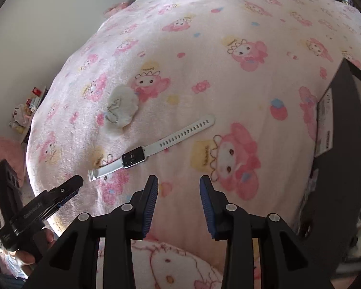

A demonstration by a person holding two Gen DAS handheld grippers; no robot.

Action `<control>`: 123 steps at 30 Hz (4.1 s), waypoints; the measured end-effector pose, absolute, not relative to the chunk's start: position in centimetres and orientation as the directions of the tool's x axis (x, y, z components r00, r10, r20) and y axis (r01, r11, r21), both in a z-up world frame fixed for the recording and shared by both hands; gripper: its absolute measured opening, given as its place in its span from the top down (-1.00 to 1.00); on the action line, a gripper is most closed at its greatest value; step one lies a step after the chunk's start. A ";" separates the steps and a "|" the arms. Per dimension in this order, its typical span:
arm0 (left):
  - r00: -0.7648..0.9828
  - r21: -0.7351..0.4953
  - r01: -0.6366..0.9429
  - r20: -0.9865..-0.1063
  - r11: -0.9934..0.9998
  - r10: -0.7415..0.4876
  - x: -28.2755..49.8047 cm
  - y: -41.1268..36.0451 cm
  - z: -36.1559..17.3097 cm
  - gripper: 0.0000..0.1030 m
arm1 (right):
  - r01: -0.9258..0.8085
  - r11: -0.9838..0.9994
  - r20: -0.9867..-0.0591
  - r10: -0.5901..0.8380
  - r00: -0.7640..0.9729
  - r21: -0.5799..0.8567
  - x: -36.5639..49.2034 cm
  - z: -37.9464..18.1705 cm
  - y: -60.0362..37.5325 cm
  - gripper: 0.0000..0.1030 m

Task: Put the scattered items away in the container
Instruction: 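Withdraw the right gripper from the box toward the white watch, then grasp the white watch strap with the right gripper, then lift the white watch by its strap with the right gripper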

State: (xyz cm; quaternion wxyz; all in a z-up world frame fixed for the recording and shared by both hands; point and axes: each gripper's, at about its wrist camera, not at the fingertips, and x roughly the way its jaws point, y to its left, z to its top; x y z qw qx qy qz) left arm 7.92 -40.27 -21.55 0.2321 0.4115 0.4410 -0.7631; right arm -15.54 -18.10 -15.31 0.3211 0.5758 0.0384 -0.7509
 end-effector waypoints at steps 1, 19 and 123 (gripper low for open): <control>-0.553 -0.487 0.717 -0.833 -0.499 0.018 7.7 -40.5 -22.2 -0.26 | 0.532 -0.789 -0.894 -0.431 -0.120 0.309 -15.9 -15.8 -18.5 0.38; -0.600 -0.551 0.607 -0.790 -0.572 0.124 1.4 -38.2 -21.9 0.77 | 0.663 -0.708 -0.892 -0.432 -0.132 0.244 -15.6 -17.2 -21.0 0.15; -0.595 -0.600 0.578 -0.774 -0.553 0.218 5.5 -37.4 -20.7 0.27 | 0.500 -0.503 -0.695 -0.633 0.343 0.705 -14.5 -18.9 -23.9 0.75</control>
